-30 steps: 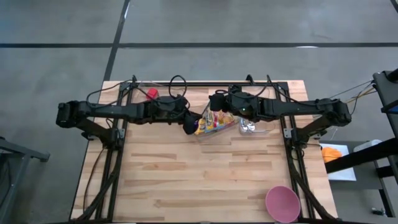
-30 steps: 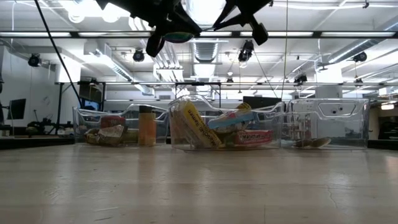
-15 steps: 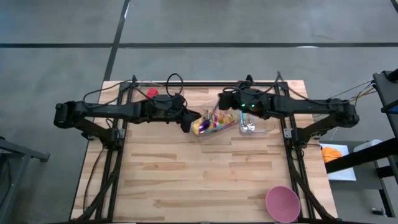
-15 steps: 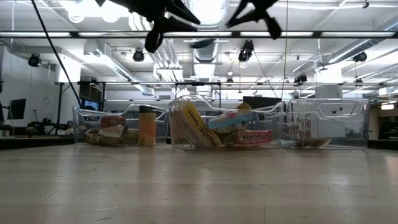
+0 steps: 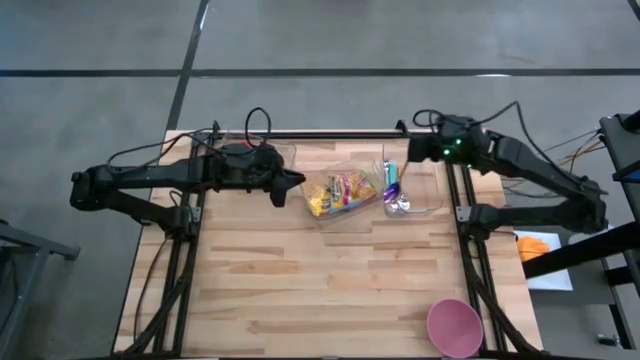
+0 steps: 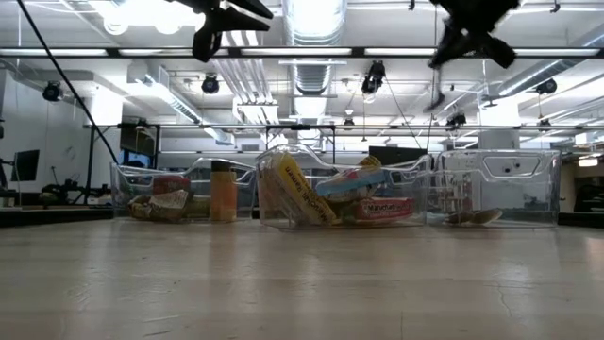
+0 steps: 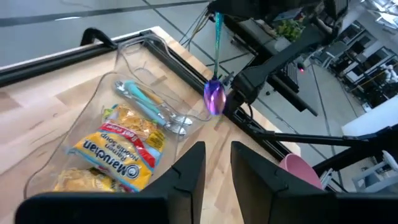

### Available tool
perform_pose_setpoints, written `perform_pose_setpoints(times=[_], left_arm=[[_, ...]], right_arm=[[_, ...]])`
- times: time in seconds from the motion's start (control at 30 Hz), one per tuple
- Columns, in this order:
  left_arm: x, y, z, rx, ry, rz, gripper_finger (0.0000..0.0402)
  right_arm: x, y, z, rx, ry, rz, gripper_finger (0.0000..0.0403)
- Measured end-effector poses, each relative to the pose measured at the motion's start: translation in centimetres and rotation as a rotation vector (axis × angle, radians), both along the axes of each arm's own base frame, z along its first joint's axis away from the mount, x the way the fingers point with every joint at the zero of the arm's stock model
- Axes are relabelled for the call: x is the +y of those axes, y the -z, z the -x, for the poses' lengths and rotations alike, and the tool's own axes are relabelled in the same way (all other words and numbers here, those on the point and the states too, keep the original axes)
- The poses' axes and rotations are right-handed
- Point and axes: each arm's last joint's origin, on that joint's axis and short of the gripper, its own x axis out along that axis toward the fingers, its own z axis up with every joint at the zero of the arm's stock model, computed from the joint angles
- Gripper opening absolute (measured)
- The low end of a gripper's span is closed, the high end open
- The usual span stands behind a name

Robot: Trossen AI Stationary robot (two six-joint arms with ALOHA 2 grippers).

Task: Pick & Place Food Item
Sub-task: Put the blue spoon into the right transparent bin

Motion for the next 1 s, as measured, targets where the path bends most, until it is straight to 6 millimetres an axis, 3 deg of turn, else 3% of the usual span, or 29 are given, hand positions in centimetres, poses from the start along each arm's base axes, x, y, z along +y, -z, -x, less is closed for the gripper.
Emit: perform_pose_setpoints(times=[0.13, 0.3, 0.57, 0.83, 1.0], left_arm=[[0.0, 0.2, 0.1, 0.020, 0.000, 0.003, 0.0086], [0.0, 0.2, 0.1, 0.023, -0.001, 0.015, 0.0086], [-0.1, -0.7, 1.7, 0.019, 0.009, 0.020, 0.0086], [-0.3, -1.0, 3.8, 0.076, -0.019, 0.020, 0.0086], [-0.3, -1.0, 4.1, 0.083, -0.039, 0.020, 0.0086]], right_arm=[[-1.3, 1.5, 2.0, 0.089, 0.024, -0.049, 0.0007], [-3.2, 3.4, 2.5, 0.163, 0.019, -0.096, 0.0007], [-6.6, 6.7, 1.0, 0.356, -0.073, -0.154, 0.0007], [-8.5, 11.0, -1.2, 0.460, -0.158, -0.264, 0.0007], [-9.5, 13.0, -2.3, 0.489, -0.165, -0.308, 0.0007]])
